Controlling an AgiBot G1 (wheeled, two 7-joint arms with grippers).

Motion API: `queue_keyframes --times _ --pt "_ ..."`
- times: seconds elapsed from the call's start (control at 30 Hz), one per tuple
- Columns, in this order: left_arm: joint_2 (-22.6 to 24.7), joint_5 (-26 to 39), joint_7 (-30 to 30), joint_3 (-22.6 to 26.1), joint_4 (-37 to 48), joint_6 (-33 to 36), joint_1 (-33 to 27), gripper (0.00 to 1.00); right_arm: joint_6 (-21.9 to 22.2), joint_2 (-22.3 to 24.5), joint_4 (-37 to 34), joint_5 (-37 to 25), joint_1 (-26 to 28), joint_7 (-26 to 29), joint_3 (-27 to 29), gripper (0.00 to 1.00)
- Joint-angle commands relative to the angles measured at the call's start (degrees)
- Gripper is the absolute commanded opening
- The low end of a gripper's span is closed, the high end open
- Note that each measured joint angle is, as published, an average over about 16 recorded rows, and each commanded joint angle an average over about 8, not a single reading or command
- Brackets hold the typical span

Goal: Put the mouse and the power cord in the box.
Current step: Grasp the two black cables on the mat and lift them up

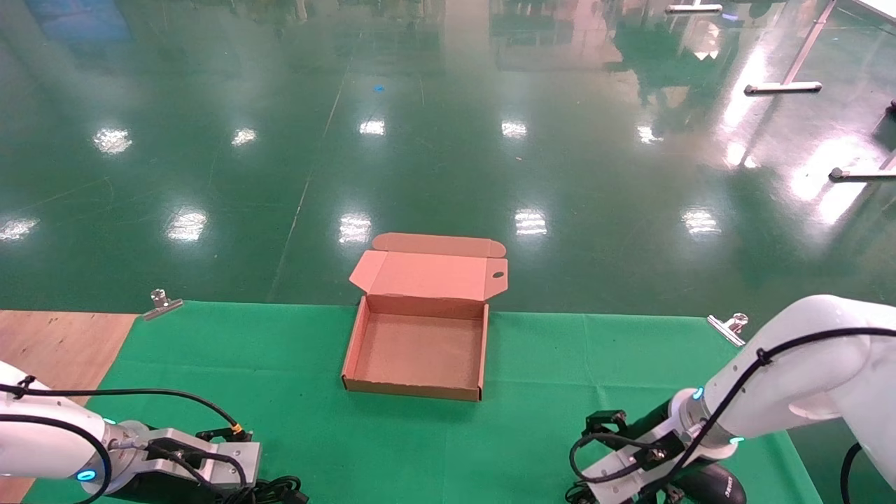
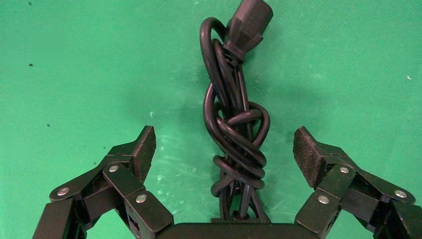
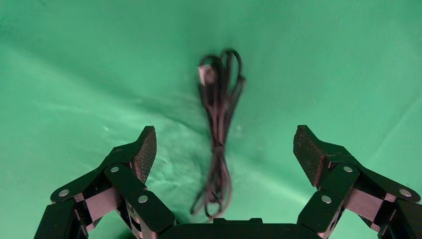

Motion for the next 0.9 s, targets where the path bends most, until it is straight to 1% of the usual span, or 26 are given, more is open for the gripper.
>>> queue_keyframes --times 0.03,0.17,0.2,0.23,0.27,0.43,0.47,0.5,0.53,0.9 --pt "0.1 -0.2 0.6 -0.1 0.7 -0.1 -0.1 1.00 0.8 -0.8 -1.9 -0.3 0.5 -0.9 -0.1 1.00" --pt "0.1 -0.8 1.6 -0.5 1.8 -0.3 -0.3 1.00 1.3 -1.9 -5.6 -0.1 1.2 -2.7 -0.1 1.00" --pt "0.1 -1.0 1.9 -0.6 2.1 -0.3 -0.4 0.94 1.4 -2.2 -6.4 -0.1 1.3 -3.2 -0.1 1.00" --pt "0.1 -1.1 2.1 -0.7 2.3 -0.3 -0.4 0.81 1.5 -2.4 -7.3 0.0 1.5 -3.6 -0.1 0.94" --pt "0.1 -1.2 2.4 -0.8 2.6 -0.3 -0.4 0.69 1.7 -2.6 -8.1 0.0 1.6 -4.0 -0.1 0.83" --pt "0.2 -1.7 3.7 -1.0 3.8 -0.2 -0.6 0.06 2.3 -3.6 -11.6 0.2 2.6 -6.1 0.0 0.20" --pt "0.2 -1.7 3.9 -1.1 4.1 -0.2 -0.7 0.00 2.5 -3.8 -12.3 0.2 2.7 -6.5 0.0 0.08" --pt "0.3 -1.8 4.2 -1.1 4.3 -0.2 -0.8 0.00 2.6 -4.0 -12.9 0.2 2.9 -6.9 0.0 0.01" --pt "0.3 -1.8 4.4 -1.1 4.6 -0.2 -0.9 0.00 2.7 -4.2 -13.6 0.2 3.0 -7.2 0.0 0.00" --pt "1.0 -1.7 6.6 -1.0 7.3 -0.6 -1.6 0.00 4.7 -6.5 -19.8 -0.1 4.0 -10.0 -0.2 0.00"
